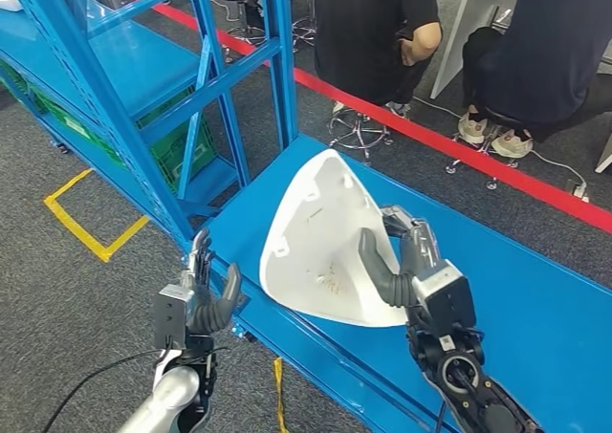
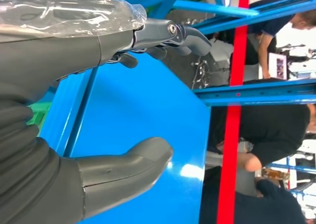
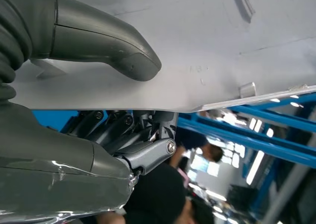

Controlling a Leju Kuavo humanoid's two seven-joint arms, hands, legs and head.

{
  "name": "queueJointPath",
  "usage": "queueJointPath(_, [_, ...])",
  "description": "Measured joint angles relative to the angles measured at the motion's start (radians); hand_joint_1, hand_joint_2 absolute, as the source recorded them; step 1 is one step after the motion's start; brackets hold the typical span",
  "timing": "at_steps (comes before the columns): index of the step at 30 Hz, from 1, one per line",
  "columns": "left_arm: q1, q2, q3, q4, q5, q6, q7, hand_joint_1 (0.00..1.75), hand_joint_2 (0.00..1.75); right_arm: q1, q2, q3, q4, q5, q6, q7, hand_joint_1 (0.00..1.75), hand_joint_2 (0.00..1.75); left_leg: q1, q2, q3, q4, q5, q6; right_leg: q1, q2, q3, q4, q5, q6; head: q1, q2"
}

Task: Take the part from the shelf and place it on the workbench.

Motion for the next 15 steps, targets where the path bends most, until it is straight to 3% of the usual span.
queueJointPath(6, [-0.005,-0.001,0.0,-0.015,-0.007,-0.016,-0.001,0.0,1.75,0.03,0.0,-0.002,-0.095,0.074,-0.088,-0.007,1.75,1.75,0.0,0.0,0.0,0.0,0.0,0.0,0.0,0.0,0.0,0.0,0.0,0.0,0.001,0.0])
queueJointPath(15, [-0.009,-0.001,-0.002,-0.027,0.0,-0.037,-0.019,0.0,1.75,0.043,0.0,-0.001,-0.147,0.093,-0.129,0.012,1.75,1.75,0.0,0.0,0.0,0.0,0.0,0.0,0.0,0.0,0.0,0.0,0.0,0.0,0.0,0.0])
